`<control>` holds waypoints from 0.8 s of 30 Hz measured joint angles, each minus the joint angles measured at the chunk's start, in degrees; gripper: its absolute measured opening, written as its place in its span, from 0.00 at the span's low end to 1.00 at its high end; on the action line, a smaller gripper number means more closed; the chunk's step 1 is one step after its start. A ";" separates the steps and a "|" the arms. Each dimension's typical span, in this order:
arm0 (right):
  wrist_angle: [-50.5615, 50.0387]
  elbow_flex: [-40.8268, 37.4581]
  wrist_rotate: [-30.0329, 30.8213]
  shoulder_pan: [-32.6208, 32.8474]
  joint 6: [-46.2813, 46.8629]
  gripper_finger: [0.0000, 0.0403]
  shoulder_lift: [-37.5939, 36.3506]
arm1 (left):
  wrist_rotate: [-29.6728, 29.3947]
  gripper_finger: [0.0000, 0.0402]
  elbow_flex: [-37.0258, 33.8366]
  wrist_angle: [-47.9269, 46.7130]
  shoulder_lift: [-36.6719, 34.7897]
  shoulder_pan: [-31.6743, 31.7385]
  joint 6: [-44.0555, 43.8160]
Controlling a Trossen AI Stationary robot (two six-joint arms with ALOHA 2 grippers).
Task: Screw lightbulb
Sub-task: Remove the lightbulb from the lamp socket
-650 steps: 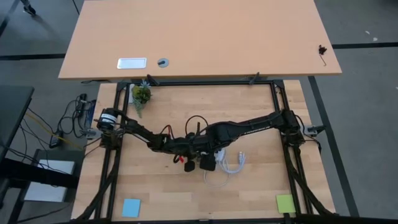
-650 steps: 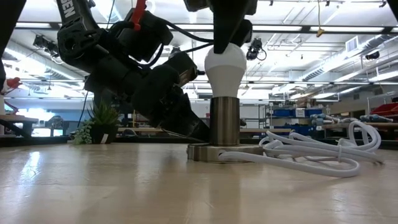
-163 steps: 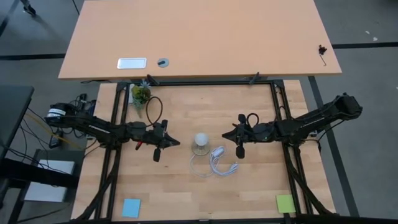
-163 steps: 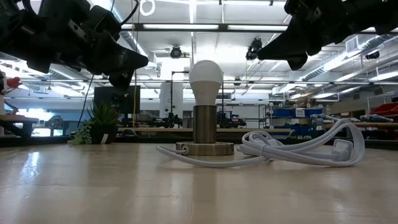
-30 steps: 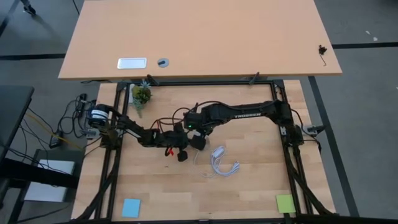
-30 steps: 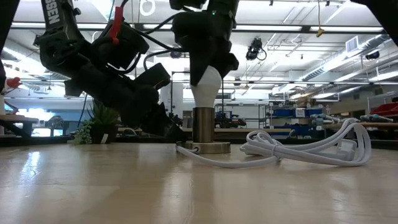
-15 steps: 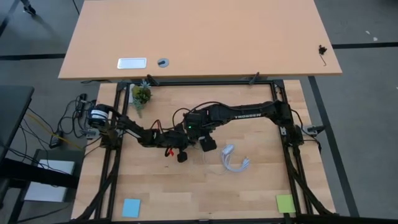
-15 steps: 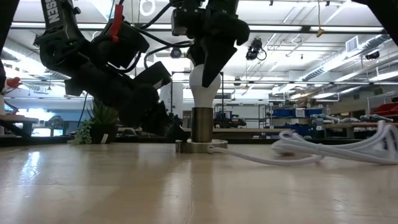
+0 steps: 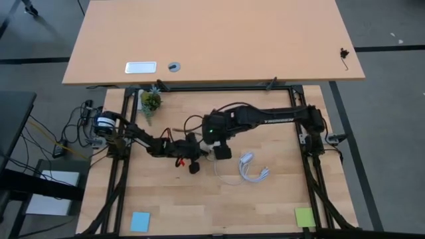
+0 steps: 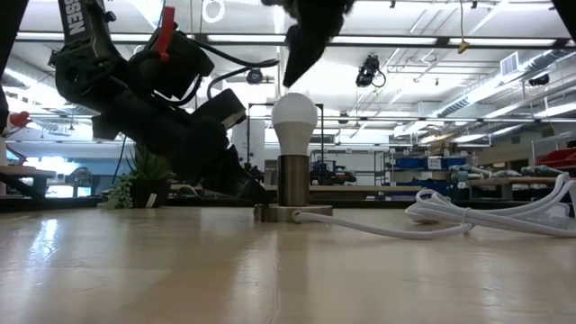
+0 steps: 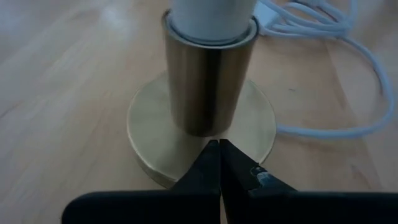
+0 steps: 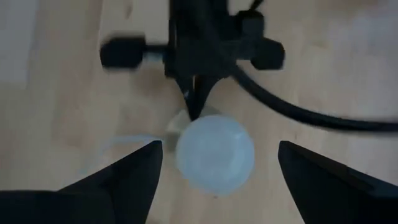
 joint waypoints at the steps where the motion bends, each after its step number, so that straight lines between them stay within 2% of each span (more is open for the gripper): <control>1: -0.06 0.00 -0.03 -0.29 3.79 0.81 -0.42 | -0.60 0.00 0.02 -0.27 -0.06 0.13 -1.00; 5: -1.21 -0.02 -0.02 -1.67 23.29 0.80 -0.53 | -1.32 0.00 0.02 0.43 -0.08 -0.04 -5.17; 7: -1.38 0.00 0.46 -2.03 27.83 0.80 -0.31 | -1.27 0.00 0.04 1.45 -0.06 -0.67 -5.77; 10: 0.28 -1.57 2.78 -1.93 29.43 0.80 -0.05 | -1.06 0.00 0.04 2.00 -0.08 -0.93 -6.57; 18: 4.96 -5.28 2.29 -1.98 32.69 0.80 0.04 | -4.59 0.00 0.10 1.54 -0.10 0.06 -11.25; 24: 4.72 -5.40 3.85 -1.93 35.92 0.77 0.10 | -6.46 0.00 0.15 0.71 0.01 0.42 -15.31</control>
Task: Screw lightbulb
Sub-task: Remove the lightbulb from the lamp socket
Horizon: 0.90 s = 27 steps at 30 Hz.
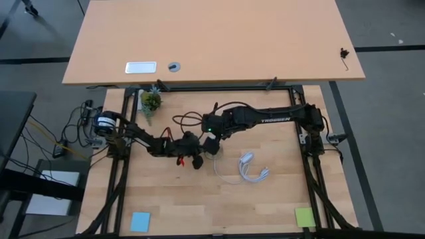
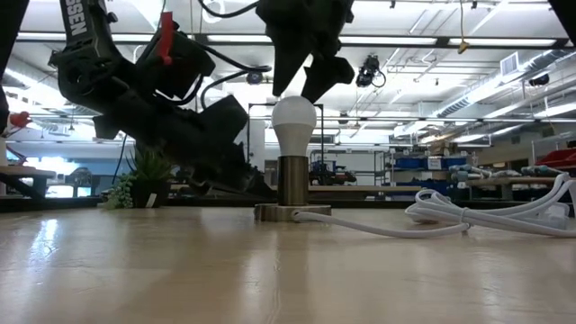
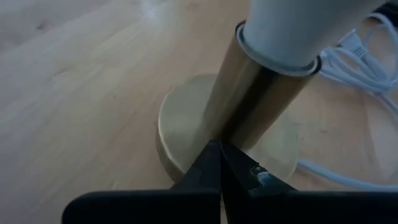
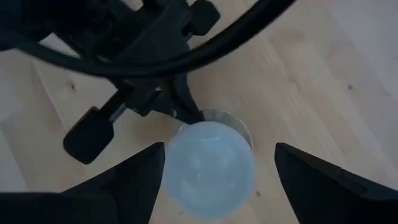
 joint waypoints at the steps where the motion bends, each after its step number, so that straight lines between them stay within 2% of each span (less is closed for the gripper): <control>1: 0.03 0.00 0.33 0.16 0.21 0.77 0.00 | -0.02 0.00 0.00 -0.39 0.00 0.00 -0.15; 5: 0.31 -0.45 2.91 0.67 1.03 0.75 0.00 | -0.48 0.00 0.00 -0.95 0.02 0.02 -1.00; 12: 2.06 -4.39 2.70 0.72 1.22 0.77 -0.09 | -0.49 0.00 0.11 -1.39 0.02 0.02 -1.04; 21: 2.78 -4.48 2.62 0.69 -0.44 0.76 -0.09 | 2.42 0.00 0.08 2.28 0.02 -0.15 1.57; 27: 2.89 -4.48 2.62 0.47 -0.88 0.75 -0.09 | 1.90 0.00 2.00 -0.49 1.55 0.03 1.59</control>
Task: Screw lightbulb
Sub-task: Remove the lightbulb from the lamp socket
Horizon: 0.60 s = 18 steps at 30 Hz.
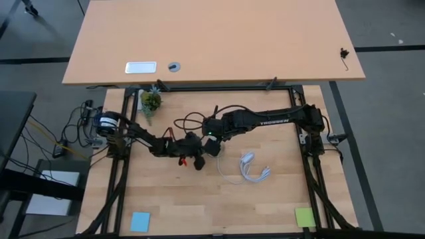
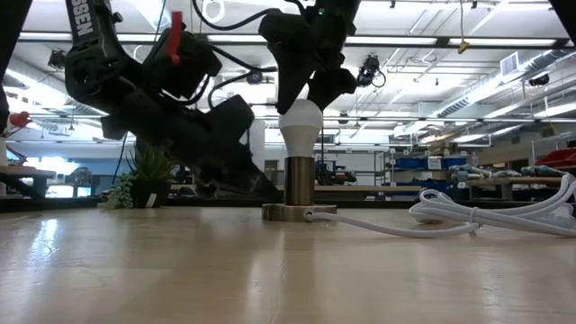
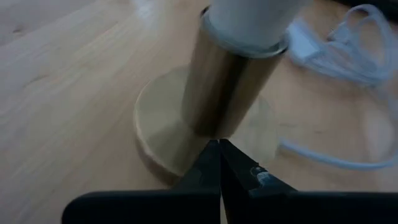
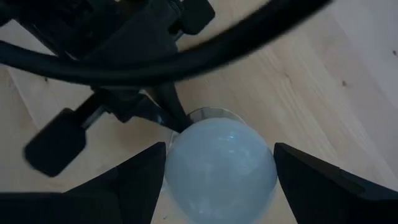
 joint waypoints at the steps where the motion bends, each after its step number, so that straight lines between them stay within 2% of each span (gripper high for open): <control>1: -0.02 0.00 0.00 0.00 -0.05 0.75 0.00 | -0.61 0.00 0.24 0.16 0.74 0.03 -0.03; 10: -0.37 0.00 -0.71 0.00 -4.55 0.72 0.00 | -1.12 0.00 1.63 1.35 3.50 0.03 -0.27; 13: -0.16 0.02 -1.36 0.00 -12.68 0.68 0.00 | -1.11 0.00 1.60 1.05 3.56 0.03 -0.23; 18: 0.57 0.11 -1.73 0.08 -33.90 0.62 0.00 | -0.54 0.00 1.58 0.78 3.57 0.03 -0.21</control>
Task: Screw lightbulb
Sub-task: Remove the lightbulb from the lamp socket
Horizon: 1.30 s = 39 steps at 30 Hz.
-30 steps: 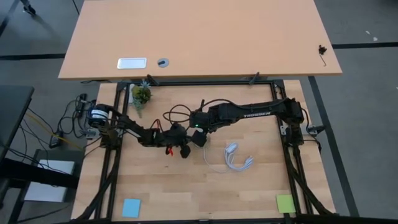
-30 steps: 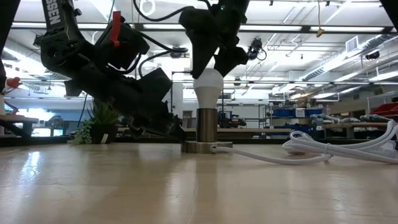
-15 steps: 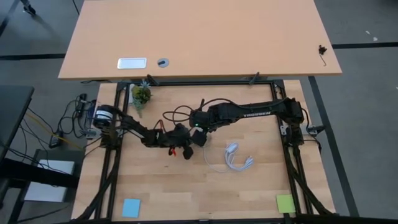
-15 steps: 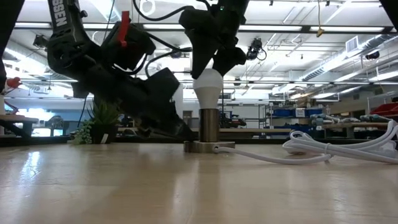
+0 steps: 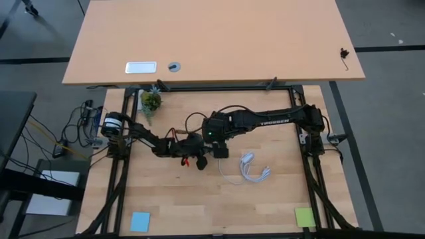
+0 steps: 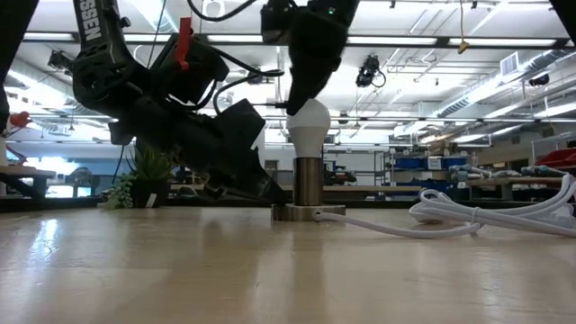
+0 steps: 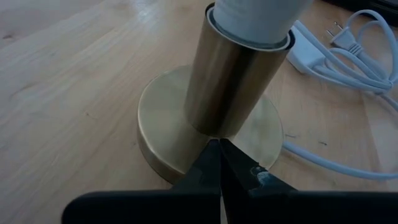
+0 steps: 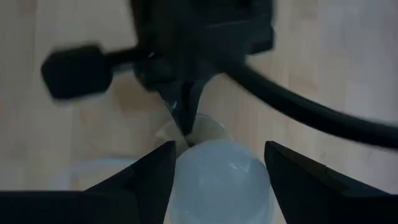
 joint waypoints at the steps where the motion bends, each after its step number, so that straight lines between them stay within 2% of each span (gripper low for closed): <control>1: 0.00 0.00 -0.06 0.05 -4.02 0.61 0.00 | 0.00 0.00 0.00 -0.01 0.02 0.00 0.00; 4: -0.03 0.00 -0.23 0.53 -10.52 0.58 0.01 | 0.12 0.00 -0.02 0.02 0.04 0.02 0.02; 11: -2.15 3.90 1.19 2.58 -8.69 0.59 0.00 | 0.59 0.00 -0.07 0.04 0.11 0.02 0.22; 14: -4.11 6.87 2.49 3.35 -3.41 0.60 0.00 | 0.63 0.00 -0.09 0.07 0.11 0.02 0.24; 18: -7.99 9.59 2.31 3.04 8.15 0.63 -0.13 | 0.69 0.00 -0.12 0.08 0.15 0.02 0.31; 22: -10.29 8.53 -0.89 1.14 13.93 0.64 -0.17 | 0.76 0.00 -0.17 0.15 0.15 0.02 0.32; 28: -7.42 4.43 -3.44 -2.29 22.53 0.67 -0.17 | 0.79 0.00 -0.17 0.15 0.17 0.02 0.31; 34: -5.72 2.15 -5.71 -3.42 25.07 0.69 -0.22 | 0.79 0.00 -0.17 0.17 0.20 0.02 0.31; 39: -4.82 1.57 -7.23 -3.49 22.68 0.67 -0.26 | 0.81 0.00 -0.17 0.17 0.20 0.02 0.31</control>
